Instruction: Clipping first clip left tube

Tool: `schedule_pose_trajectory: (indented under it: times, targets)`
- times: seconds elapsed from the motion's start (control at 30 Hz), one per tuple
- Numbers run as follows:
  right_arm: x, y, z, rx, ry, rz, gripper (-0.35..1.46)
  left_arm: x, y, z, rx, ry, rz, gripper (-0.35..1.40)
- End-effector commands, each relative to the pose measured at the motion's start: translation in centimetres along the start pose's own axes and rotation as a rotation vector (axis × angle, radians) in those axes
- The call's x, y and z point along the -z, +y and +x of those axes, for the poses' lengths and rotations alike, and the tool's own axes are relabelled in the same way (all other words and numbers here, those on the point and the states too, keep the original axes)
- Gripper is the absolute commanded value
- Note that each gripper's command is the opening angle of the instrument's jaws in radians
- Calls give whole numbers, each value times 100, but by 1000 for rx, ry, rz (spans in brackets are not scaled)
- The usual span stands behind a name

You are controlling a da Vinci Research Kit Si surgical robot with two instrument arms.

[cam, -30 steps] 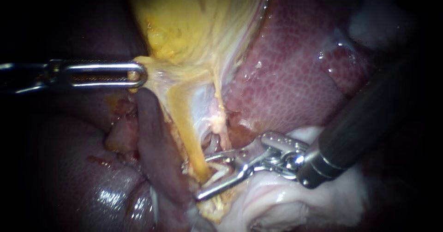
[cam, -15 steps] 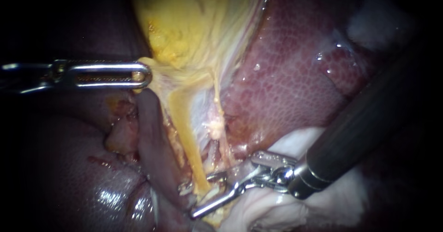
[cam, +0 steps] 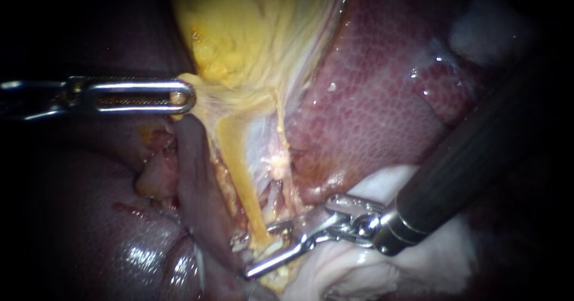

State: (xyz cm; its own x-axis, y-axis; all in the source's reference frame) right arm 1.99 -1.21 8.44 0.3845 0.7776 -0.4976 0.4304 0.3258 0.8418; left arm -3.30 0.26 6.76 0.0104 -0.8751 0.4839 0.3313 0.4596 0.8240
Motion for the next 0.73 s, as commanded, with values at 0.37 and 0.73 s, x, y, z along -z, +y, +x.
schedule_pose_trajectory:
  times: [0.37,0.73]
  targets:
    - [2,4,-5,-9,-49,-10,-35,0,0,0,0,0,0,-35]
    - [5,6,-6,-26,-49,-9,-35,2,0,1,-1,1,1,-35]
